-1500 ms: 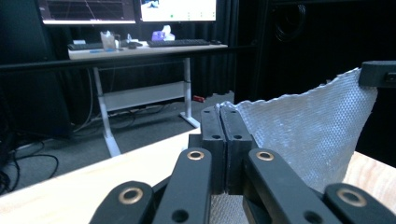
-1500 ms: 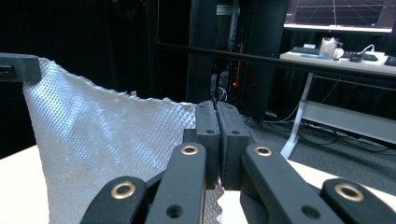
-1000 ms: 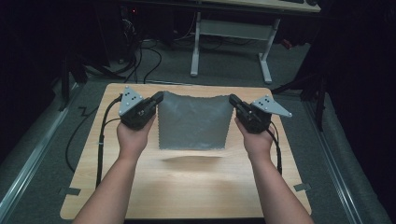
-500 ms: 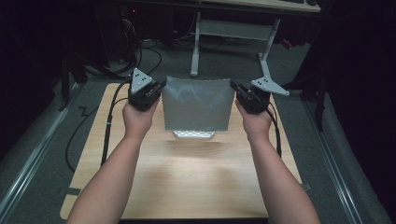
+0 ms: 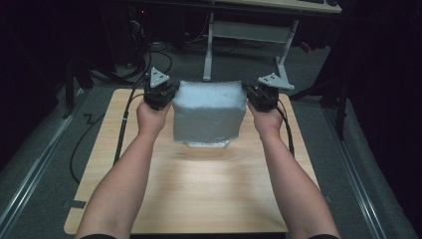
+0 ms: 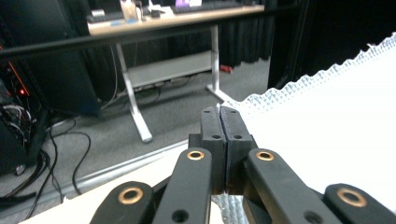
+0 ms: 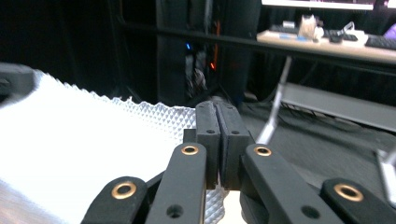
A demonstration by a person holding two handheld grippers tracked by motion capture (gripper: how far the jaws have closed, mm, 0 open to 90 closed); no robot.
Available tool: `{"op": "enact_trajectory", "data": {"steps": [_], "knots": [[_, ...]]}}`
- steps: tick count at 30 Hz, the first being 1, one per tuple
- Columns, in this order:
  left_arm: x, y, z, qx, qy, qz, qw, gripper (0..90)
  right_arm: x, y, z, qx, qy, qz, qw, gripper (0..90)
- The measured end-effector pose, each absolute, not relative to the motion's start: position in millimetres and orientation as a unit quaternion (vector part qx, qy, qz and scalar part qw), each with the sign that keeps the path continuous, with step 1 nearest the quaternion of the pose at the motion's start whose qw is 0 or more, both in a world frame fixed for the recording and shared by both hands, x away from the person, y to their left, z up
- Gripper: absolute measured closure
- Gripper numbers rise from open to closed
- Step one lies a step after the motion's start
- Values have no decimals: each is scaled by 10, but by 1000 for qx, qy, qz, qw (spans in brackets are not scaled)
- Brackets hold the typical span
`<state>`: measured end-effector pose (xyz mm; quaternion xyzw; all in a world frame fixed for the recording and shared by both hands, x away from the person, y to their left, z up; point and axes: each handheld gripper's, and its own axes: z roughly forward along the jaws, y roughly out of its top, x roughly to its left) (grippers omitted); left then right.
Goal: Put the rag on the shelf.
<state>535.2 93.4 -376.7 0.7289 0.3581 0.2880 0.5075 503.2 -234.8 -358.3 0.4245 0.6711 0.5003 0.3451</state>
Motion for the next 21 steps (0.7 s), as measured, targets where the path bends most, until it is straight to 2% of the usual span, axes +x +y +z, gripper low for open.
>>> {"op": "enact_trajectory", "data": {"steps": [2, 4, 5, 9, 14, 21], "knots": [[5375, 938, -3858, 735, 364, 278, 500, 900, 5062, -2320, -3664, 422, 682, 484, 349, 892], [5385, 963, -3951, 736, 372, 265, 500, 900, 5086, -2330, -3742, 428, 686, 485, 335, 892], [5385, 980, -4027, 742, 375, 255, 493, 900, 5112, -2355, -3831, 433, 688, 493, 311, 891], [5345, 983, -4112, 745, 374, 244, 495, 900, 5121, -2401, -3957, 439, 693, 491, 292, 891], [5288, 1002, -4309, 752, 380, 216, 493, 900, 5060, -2404, -4130, 444, 696, 488, 283, 891], [5237, 962, -4495, 758, 381, 204, 488, 900, 5019, -2423, -4261, 450, 697, 491, 267, 891]]}}
